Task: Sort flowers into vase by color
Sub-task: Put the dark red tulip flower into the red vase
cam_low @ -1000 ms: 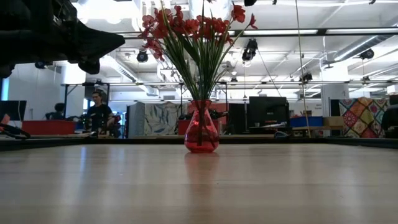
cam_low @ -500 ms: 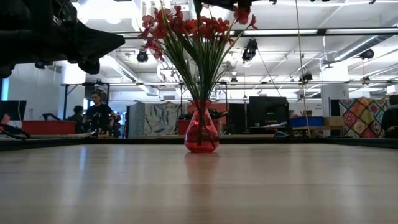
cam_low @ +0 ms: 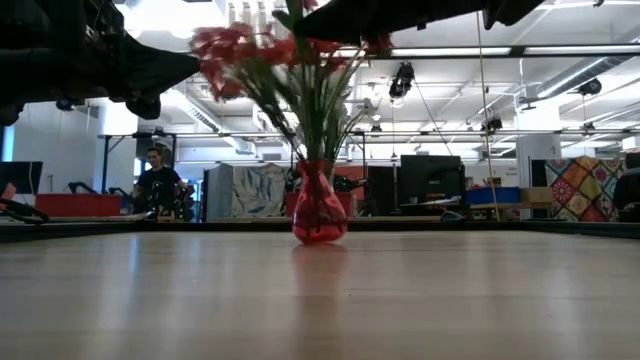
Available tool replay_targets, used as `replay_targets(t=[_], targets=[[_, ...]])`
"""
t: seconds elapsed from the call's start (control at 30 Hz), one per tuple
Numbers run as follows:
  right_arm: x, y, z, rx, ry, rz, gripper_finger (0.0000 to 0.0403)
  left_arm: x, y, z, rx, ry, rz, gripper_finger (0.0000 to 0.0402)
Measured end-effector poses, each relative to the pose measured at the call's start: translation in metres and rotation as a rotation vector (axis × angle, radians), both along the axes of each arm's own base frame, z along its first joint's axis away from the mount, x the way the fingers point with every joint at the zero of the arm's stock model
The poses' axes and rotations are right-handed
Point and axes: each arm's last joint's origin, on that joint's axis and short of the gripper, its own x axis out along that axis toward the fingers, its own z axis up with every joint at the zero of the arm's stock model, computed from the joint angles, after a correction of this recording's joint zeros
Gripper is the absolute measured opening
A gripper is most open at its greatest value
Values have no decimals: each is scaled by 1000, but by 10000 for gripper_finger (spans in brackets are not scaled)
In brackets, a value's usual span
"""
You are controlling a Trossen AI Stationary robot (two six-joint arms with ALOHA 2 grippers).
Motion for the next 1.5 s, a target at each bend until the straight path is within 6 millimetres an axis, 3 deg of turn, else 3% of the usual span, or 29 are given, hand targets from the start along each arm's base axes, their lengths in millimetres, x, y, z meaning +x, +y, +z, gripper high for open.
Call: replay_targets(t=[0.53, 0.9, 1.5], targets=[[-8, 2, -5, 31, 71, -139, 12, 0, 0, 0, 1, 1, -3, 0], [-9, 5, -6, 44, 77, -137, 13, 0, 0, 0, 1, 0, -8, 0], [-13, 0, -25, 130, 231, -160, 13, 0, 0, 0, 1, -2, -9, 0]])
